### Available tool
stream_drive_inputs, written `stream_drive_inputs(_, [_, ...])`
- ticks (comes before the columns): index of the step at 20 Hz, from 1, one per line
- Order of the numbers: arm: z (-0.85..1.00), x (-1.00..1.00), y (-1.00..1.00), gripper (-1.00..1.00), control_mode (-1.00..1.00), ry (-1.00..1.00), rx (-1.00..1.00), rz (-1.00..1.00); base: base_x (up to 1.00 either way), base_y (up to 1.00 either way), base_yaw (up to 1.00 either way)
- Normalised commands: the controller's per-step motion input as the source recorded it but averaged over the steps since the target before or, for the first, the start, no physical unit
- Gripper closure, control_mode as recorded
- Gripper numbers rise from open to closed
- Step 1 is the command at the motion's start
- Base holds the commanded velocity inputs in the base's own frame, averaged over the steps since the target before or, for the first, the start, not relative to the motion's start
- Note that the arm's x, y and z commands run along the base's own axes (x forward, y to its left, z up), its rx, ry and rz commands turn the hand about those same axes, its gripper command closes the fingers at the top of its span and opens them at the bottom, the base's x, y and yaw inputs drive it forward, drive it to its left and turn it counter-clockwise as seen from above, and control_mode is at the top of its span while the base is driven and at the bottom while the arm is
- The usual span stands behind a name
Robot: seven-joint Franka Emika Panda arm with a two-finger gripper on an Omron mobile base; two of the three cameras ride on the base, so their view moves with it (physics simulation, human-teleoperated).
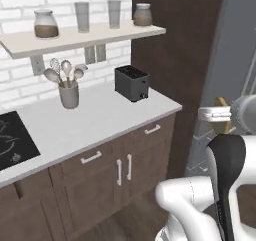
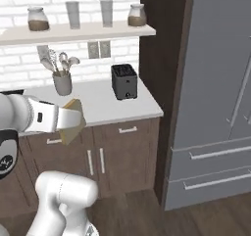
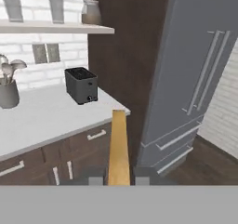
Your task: Start the toaster. Once the lever pops up, take the bread to the plate on the dining counter.
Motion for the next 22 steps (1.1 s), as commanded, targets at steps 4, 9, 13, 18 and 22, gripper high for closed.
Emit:
stream_drive_inputs(4, [0.0, 0.0, 0.0, 1.0, 1.0, 0.0, 0.0, 0.0, -0.59, 0.12, -0.87])
stream_drive_inputs(9, [0.0, 0.0, 0.0, 1.0, 1.0, 0.0, 0.0, 0.0, -0.38, 0.0, -0.95])
stream_drive_inputs(13, [0.0, 0.0, 0.0, 1.0, 1.0, 0.0, 0.0, 0.0, -0.07, 0.0, -0.99])
stream_drive_inputs(18, [0.0, 0.0, 0.0, 1.0, 1.0, 0.0, 0.0, 0.0, 0.08, 0.08, -0.94])
stream_drive_inputs(22, [0.0, 0.0, 0.0, 1.0, 1.0, 0.0, 0.0, 0.0, 0.48, 0.38, -0.82])
